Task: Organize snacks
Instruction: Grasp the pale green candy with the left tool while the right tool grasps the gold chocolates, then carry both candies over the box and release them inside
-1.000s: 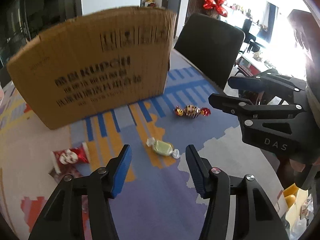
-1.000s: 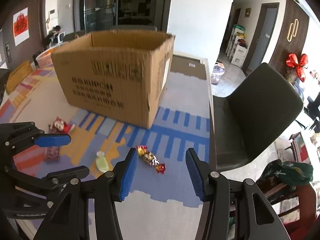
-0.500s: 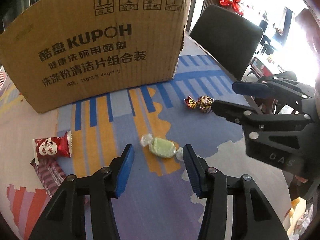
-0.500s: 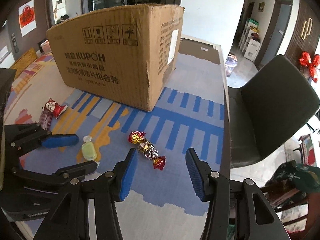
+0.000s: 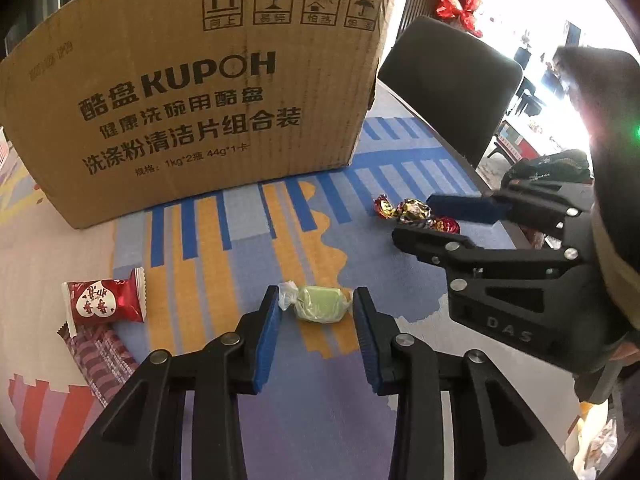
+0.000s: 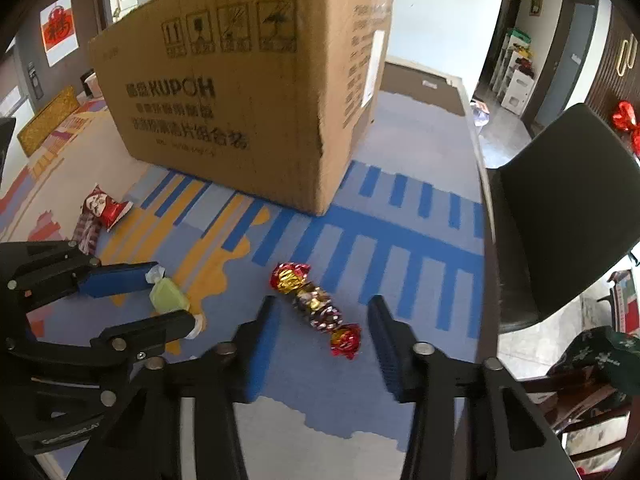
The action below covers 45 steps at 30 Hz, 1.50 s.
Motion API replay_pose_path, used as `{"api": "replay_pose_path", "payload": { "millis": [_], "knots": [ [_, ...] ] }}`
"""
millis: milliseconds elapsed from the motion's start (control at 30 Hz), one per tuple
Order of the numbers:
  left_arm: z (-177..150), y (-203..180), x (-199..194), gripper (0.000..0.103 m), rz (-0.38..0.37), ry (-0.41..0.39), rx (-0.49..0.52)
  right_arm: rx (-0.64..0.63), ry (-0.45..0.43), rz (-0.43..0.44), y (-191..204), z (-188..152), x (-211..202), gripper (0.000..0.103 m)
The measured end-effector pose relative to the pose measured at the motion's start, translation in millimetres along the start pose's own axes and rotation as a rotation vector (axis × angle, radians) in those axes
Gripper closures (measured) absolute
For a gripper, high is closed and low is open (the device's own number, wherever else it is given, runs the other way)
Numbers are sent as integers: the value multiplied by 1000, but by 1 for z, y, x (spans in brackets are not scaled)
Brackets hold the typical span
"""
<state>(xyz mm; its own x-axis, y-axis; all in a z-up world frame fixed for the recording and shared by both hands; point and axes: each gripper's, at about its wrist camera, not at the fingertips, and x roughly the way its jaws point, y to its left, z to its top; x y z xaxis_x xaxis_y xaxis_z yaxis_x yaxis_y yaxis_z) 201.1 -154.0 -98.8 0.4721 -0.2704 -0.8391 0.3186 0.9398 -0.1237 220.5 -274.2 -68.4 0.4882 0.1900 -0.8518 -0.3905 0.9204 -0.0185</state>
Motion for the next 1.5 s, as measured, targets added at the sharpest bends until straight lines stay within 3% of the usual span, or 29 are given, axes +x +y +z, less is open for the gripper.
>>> {"api": "replay_pose_path", "payload": {
  "millis": [100,167,733,1200,1500],
  "knots": [
    [-1,1,-3,67,-4,1,-4,24,4,16,1,-2,3,73],
    [-1,4,-6,67,-5,-2,-13,38,3,22,1,-3,2,84],
    [-4,29,-66,67,0,-96,-20,86,-88,-14,23,-5,-44,85],
    [3,52,-140,67,17,-260,-25,131,-215,-26,52,17,-94,85],
    [24,68,-172,67,40,-357,-30,137,-301,-26,63,47,-121,85]
  ]
}}
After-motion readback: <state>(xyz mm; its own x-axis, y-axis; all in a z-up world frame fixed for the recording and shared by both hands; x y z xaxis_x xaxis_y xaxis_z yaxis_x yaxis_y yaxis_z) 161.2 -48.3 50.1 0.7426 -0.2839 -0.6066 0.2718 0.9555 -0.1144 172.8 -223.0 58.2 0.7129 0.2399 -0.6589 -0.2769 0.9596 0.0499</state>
